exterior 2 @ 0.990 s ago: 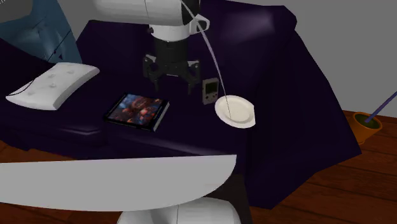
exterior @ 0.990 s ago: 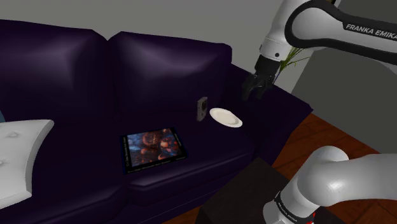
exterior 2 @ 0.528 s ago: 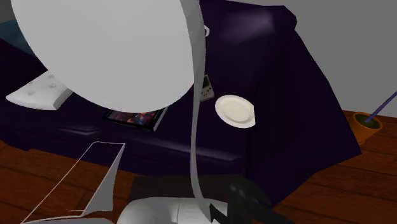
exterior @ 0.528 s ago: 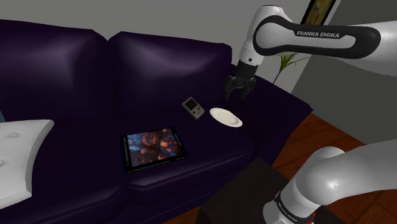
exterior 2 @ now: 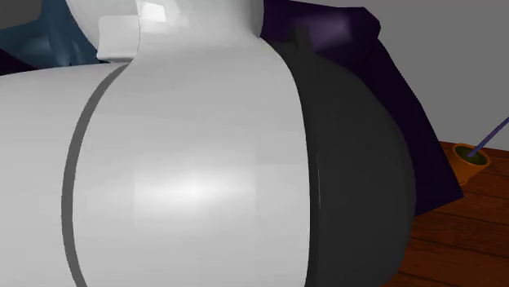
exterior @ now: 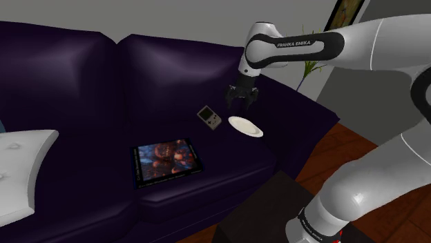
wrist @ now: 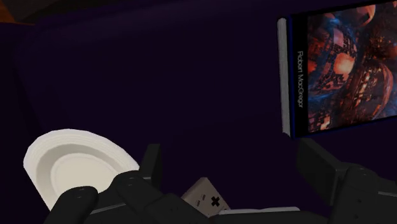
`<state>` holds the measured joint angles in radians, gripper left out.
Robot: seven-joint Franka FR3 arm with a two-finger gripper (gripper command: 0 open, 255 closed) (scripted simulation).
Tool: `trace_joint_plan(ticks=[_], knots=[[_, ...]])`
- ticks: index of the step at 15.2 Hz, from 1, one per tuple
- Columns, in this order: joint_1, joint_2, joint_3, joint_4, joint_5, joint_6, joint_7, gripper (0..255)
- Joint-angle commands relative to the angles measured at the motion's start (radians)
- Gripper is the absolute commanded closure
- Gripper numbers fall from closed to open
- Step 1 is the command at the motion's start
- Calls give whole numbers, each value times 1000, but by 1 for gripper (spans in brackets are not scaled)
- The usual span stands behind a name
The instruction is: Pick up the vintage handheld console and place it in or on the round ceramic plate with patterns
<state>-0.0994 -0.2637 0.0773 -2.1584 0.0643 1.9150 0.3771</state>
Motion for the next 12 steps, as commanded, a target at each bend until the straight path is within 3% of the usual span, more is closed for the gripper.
trace_joint_plan(ticks=[1, 12], knots=[[-12, 82, 0, 46, -10, 32, 34, 0], [-47, 490, -33, 357, -60, 104, 210, 0]])
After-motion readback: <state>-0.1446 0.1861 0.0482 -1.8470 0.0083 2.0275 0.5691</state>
